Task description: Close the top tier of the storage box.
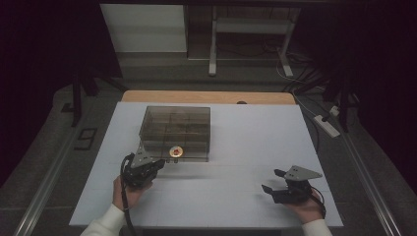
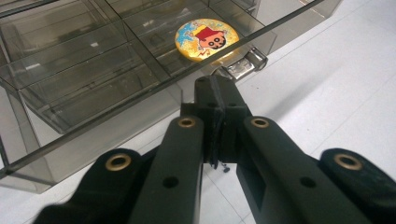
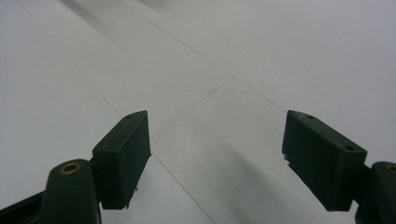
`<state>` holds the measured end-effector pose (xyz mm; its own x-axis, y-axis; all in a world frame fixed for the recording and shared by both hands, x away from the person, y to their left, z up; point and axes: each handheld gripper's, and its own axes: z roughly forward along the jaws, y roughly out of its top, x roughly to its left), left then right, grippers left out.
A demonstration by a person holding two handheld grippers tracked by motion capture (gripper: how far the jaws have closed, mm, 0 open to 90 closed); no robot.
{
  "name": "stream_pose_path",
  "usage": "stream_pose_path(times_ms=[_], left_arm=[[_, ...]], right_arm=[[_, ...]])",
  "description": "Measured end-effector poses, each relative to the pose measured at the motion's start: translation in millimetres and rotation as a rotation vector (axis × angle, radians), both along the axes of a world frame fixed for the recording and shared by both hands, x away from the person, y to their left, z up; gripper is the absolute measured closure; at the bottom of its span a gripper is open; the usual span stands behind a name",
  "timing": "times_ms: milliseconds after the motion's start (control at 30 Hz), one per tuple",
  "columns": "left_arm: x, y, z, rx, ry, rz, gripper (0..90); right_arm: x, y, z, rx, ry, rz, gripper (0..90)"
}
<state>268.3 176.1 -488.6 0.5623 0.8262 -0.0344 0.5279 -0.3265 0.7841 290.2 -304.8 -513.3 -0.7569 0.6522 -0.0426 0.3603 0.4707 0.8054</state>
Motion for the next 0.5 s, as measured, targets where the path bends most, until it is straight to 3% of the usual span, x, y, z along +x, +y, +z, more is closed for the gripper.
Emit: stream_pose_path(times_ms=[500], left_arm=[[3.4, -4.3, -0.4, 0.007, -0.013, -0.005, 88.7]], right_arm=[[0.3, -0.4, -0.1, -0.002, 0.001, -0.001, 23.0]])
